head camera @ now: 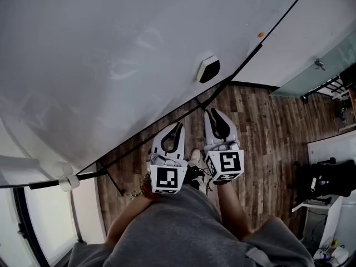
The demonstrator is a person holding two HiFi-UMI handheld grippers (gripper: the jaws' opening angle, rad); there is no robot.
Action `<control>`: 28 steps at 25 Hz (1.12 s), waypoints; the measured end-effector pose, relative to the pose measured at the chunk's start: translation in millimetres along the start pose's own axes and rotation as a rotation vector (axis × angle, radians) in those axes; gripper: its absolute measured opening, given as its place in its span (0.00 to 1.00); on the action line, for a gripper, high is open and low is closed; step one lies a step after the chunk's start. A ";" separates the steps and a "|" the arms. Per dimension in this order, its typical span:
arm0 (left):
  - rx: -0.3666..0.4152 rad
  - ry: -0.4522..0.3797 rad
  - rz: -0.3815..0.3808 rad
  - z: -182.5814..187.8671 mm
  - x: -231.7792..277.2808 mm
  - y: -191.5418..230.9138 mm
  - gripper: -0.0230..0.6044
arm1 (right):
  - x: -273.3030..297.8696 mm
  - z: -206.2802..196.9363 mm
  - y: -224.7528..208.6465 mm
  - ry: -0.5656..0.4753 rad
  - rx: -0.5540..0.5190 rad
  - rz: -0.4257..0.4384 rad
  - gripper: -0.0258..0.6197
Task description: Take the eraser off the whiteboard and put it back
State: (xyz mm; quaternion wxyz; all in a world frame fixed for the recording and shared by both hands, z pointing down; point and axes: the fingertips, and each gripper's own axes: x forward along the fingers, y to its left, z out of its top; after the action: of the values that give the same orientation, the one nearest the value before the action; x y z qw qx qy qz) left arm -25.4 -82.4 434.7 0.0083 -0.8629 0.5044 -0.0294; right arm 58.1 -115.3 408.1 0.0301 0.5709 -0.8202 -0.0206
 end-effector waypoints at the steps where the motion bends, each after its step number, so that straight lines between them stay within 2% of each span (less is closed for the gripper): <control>1: 0.001 0.001 0.001 -0.5 -2.1 0.4 0.05 | -1.5 -0.3 2.0 0.001 0.000 0.000 0.13; 10: -0.009 -0.002 0.004 -3.3 -17.3 0.1 0.05 | -15.6 -5.6 12.4 0.013 0.002 -0.018 0.06; 22: -0.013 0.001 0.001 -2.9 -38.4 -7.8 0.05 | -33.4 -11.2 27.2 0.025 -0.058 -0.029 0.05; 28: 0.002 -0.002 0.008 -4.8 -44.5 -8.1 0.05 | -37.7 -9.8 32.0 0.013 -0.052 -0.025 0.05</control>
State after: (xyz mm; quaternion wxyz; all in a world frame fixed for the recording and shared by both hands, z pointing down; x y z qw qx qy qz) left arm -40.4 -39.5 438.0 0.0099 -0.8610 0.5077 -0.0291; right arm 42.0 -68.8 419.1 0.0500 0.5804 -0.8119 -0.0385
